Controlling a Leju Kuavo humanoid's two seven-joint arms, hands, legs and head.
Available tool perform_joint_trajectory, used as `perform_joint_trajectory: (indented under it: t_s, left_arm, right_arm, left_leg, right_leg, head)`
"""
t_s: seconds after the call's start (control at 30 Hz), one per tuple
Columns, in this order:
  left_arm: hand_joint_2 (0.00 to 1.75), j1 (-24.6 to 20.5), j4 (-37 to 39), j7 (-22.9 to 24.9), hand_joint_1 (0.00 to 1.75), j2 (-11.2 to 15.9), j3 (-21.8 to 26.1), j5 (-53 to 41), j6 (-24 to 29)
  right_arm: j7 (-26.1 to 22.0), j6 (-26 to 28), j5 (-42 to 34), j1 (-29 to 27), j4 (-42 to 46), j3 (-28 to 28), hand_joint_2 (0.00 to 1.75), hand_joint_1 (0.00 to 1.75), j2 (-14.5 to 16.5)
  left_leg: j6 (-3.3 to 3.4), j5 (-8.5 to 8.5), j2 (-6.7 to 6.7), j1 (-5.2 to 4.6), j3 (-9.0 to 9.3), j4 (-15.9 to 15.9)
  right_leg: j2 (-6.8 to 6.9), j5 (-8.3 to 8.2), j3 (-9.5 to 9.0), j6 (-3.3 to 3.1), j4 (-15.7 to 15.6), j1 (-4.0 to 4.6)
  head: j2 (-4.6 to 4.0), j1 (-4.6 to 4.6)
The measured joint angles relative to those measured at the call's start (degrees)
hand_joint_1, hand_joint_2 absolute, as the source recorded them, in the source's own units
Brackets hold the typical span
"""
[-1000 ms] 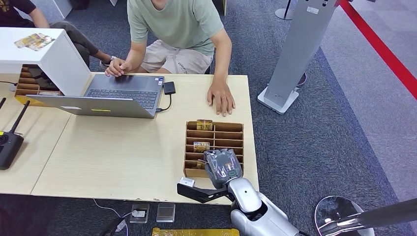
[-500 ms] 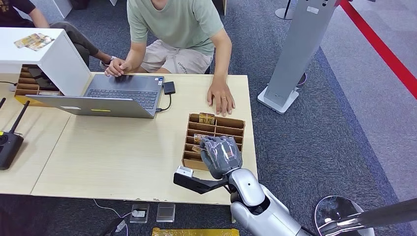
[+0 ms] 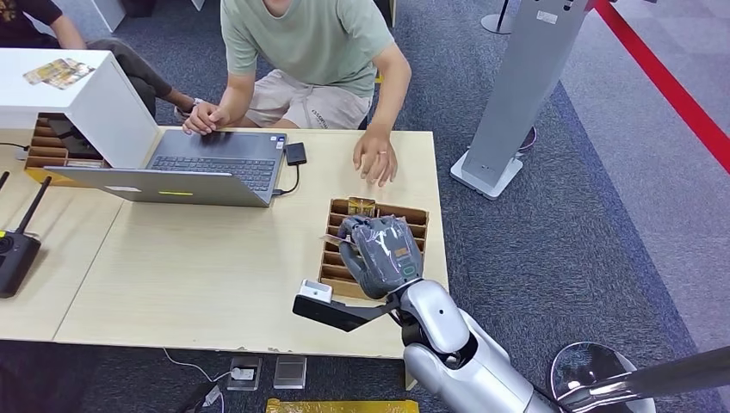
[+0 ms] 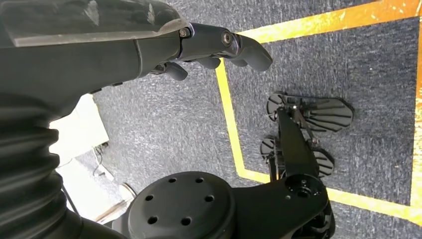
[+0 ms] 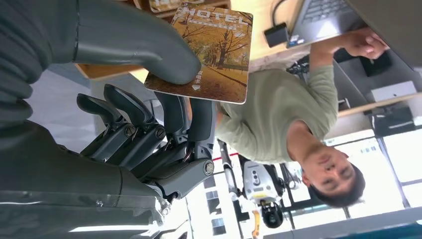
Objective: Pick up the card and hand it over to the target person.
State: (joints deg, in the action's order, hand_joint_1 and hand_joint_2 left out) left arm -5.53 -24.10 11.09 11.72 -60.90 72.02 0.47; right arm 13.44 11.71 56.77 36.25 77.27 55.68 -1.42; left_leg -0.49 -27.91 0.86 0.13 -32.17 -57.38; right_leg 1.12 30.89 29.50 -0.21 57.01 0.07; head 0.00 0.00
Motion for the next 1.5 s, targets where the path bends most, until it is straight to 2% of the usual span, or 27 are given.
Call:
perform_joint_trajectory:
  t_s: [0.13,0.27,0.33,0.4,0.47,0.57,0.7,0.9,0.93,1.07,1.1,1.3,1.5]
  left_arm:
    - [1.75,0.4,-3.1,0.5,0.00,0.5,-0.7,0.3,2.6]
    - [1.75,0.6,-7.0,1.1,0.00,2.2,-3.0,0.0,4.1]
    - [1.75,0.5,-8.2,1.3,0.00,3.0,-4.5,-0.5,4.1]
    - [1.75,0.0,-8.0,1.0,0.00,3.7,-6.7,-2.3,2.4]
    - [1.75,-0.7,-6.0,0.3,0.00,4.1,-8.6,-4.6,-1.1]
    - [1.75,-1.2,-3.0,-0.7,0.00,3.9,-9.5,-6.5,-4.2]
    - [1.75,-1.4,-2.1,-1.1,0.00,3.6,-9.4,-7.6,-5.0]
    - [1.75,-1.4,-0.9,-1.9,0.00,3.3,-8.7,-9.1,-5.9]
    - [1.75,-1.4,-0.6,-2.1,0.00,3.2,-8.6,-9.3,-6.0]
    - [1.75,-1.4,0.2,-2.3,0.00,3.0,-7.8,-9.9,-6.6]
    - [1.75,-1.4,0.4,-2.5,0.00,2.9,-7.6,-10.0,-6.9]
    - [1.75,-1.2,1.7,-2.4,0.00,2.5,-5.6,-10.3,-7.8]
    - [1.75,-1.2,3.4,-2.5,0.00,2.3,-4.3,-10.8,-9.2]
  right_arm:
    - [-1.4,3.5,0.3,3.7,-3.7,-0.7,1.75,1.75,2.2]
    - [-2.5,6.3,1.6,8.9,-12.5,-1.9,1.75,1.75,6.1]
    - [-2.2,7.5,2.5,11.2,-17.3,-3.1,1.75,1.75,8.2]
    - [0.3,7.8,5.0,13.3,-21.5,-4.5,1.75,1.75,9.4]
    - [2.0,7.6,8.0,15.3,-26.4,-6.2,1.75,1.75,9.4]
    - [1.7,8.6,10.6,17.4,-33.3,-8.0,1.75,1.75,9.8]
    - [2.2,9.2,12.4,18.7,-39.0,-8.1,1.75,1.75,10.9]
    - [3.6,8.8,14.4,19.1,-43.1,-7.7,1.75,1.75,11.3]
    - [3.5,8.5,14.3,18.9,-43.3,-7.9,1.75,1.70,11.1]
    - [2.5,8.0,12.8,17.6,-41.8,-9.2,1.75,0.05,10.3]
    - [2.0,8.1,12.0,16.9,-40.7,-9.8,1.75,0.00,10.0]
    - [1.4,5.3,6.9,9.9,-26.7,-13.0,1.75,0.00,6.0]
    - [2.2,-0.7,-4.5,-1.3,-6.3,-18.1,1.75,0.00,1.1]
  left_leg:
    - [0.00,0.01,0.02,-0.01,0.01,0.0]
    - [-0.01,0.02,0.11,-0.02,0.00,0.0]
    - [-0.02,0.02,0.18,-0.02,0.00,0.0]
    - [-0.04,0.03,0.23,-0.01,0.01,0.0]
    - [-0.05,0.04,0.18,0.01,0.03,0.0]
    - [-0.04,0.07,0.06,0.03,0.06,0.0]
    - [-0.03,0.07,0.06,0.03,0.11,0.1]
    - [-0.03,0.07,0.02,0.02,0.13,0.1]
    - [-0.03,0.07,0.01,0.03,0.13,0.1]
    - [-0.03,0.07,-0.02,0.03,0.07,0.1]
    - [-0.02,0.08,-0.04,0.03,0.07,0.1]
    - [0.00,0.06,-0.14,0.05,0.10,0.1]
    - [0.01,0.08,-0.30,0.08,0.04,0.1]
  right_leg:
    - [-0.06,-0.02,0.01,0.02,0.0,-0.01]
    - [-0.16,-0.05,0.05,0.01,0.0,-0.02]
    - [-0.19,-0.05,0.08,-0.02,0.1,-0.02]
    - [-0.25,-0.07,0.09,-0.03,0.1,-0.01]
    - [-0.21,-0.07,0.05,-0.03,0.1,0.00]
    - [-0.08,-0.07,-0.05,-0.03,0.0,0.03]
    - [-0.07,-0.07,-0.12,-0.01,0.0,0.03]
    - [-0.02,-0.06,-0.15,-0.01,-0.1,0.02]
    - [-0.01,-0.07,-0.15,-0.01,-0.1,0.03]
    - [0.02,-0.06,-0.09,-0.01,0.0,0.03]
    - [0.03,-0.07,-0.10,0.00,-0.1,0.03]
    - [0.13,-0.02,-0.17,0.01,-0.1,0.05]
    - [0.30,-0.01,-0.17,0.02,-0.2,0.08]
  head:
    - [0.00,0.00]
    - [0.00,0.00]
    - [0.00,0.00]
    - [0.00,0.00]
    - [0.00,0.00]
    - [0.00,0.00]
    - [0.00,0.00]
    - [0.00,0.00]
    - [0.00,0.00]
    - [0.00,0.00]
    - [0.00,0.00]
    - [0.00,0.00]
    - [0.00,0.00]
